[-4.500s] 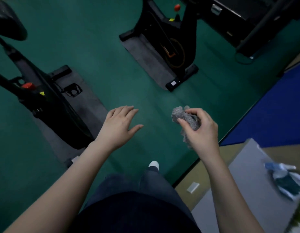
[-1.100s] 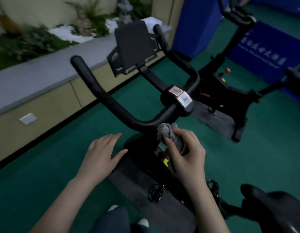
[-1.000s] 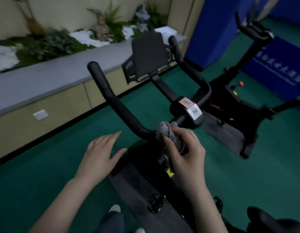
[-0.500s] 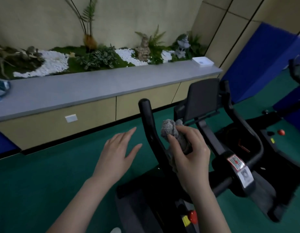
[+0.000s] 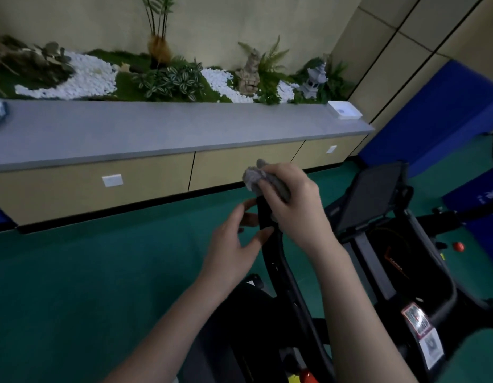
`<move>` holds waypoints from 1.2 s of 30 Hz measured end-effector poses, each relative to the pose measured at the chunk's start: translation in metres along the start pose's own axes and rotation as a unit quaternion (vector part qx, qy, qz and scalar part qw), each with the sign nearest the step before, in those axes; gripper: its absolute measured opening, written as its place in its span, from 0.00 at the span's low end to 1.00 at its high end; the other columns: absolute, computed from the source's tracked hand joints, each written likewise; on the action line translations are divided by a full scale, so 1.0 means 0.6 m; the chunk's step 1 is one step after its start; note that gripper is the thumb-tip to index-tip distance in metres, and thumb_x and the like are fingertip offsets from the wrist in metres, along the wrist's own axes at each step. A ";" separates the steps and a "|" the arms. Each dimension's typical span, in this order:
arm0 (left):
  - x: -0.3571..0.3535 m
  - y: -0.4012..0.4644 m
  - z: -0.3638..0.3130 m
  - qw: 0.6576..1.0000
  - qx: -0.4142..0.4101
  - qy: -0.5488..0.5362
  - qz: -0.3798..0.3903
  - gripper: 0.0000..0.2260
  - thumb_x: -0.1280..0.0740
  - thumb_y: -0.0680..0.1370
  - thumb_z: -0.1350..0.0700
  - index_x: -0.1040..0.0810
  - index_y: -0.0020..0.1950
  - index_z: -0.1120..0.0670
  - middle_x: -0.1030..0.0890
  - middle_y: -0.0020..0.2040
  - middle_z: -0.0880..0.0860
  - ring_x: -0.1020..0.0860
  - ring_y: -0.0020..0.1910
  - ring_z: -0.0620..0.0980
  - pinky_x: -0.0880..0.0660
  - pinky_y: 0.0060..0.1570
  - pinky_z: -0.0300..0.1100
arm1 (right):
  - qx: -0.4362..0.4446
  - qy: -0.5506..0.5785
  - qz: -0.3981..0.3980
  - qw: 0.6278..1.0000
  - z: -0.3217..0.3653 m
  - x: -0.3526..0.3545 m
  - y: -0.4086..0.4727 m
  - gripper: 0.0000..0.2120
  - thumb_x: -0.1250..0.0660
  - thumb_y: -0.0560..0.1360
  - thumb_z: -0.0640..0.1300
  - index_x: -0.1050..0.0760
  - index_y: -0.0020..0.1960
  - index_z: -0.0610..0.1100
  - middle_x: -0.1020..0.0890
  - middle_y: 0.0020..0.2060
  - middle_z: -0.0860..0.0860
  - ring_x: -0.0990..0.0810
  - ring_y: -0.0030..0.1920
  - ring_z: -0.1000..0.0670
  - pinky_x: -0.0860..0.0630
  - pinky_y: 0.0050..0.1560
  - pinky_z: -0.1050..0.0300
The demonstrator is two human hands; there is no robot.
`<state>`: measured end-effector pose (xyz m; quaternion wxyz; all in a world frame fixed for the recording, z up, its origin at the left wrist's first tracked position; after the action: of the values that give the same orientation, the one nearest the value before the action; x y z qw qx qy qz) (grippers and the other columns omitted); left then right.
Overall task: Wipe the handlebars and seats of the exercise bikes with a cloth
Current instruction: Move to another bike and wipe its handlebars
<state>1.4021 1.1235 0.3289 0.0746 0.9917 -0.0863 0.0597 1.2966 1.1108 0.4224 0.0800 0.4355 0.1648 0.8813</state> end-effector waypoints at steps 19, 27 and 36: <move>-0.014 -0.004 0.008 0.976 0.070 -0.207 -0.006 0.19 0.29 0.73 0.63 0.25 0.58 0.43 0.19 0.45 0.48 0.21 0.46 0.43 0.26 0.52 0.41 | -0.076 -0.006 -0.195 0.978 -0.014 -0.024 -0.091 0.03 0.31 0.74 0.36 0.21 0.46 0.35 0.26 0.49 0.44 0.26 0.48 0.52 0.35 0.50 0.78; 0.001 -0.016 0.008 0.975 0.076 -0.209 0.018 0.14 0.31 0.74 0.63 0.23 0.55 0.46 0.18 0.47 0.51 0.21 0.47 0.42 0.26 0.50 0.34 | -0.019 -0.029 -0.216 0.976 -0.012 -0.014 -0.093 0.08 0.30 0.74 0.35 0.23 0.52 0.37 0.23 0.46 0.45 0.26 0.45 0.56 0.33 0.49 0.75; 0.002 -0.025 0.010 0.967 0.101 -0.233 0.030 0.13 0.31 0.75 0.63 0.23 0.58 0.53 0.18 0.50 0.55 0.21 0.48 0.43 0.27 0.48 0.29 | -0.015 -0.059 -0.166 0.984 -0.031 -0.005 -0.135 0.06 0.27 0.70 0.32 0.21 0.44 0.38 0.25 0.40 0.48 0.27 0.40 0.57 0.33 0.44 0.76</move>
<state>1.4066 1.1371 0.3210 -0.0501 0.9775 -0.1249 -0.1623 1.2834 1.1814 0.3807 0.2412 0.4519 0.2164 0.8311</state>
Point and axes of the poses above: each hand's wrist, its own y-axis towards the middle knuckle, its own x-axis out of the back of the hand, z = x × y, the point moved 2 cm from there along y, towards the middle knuckle
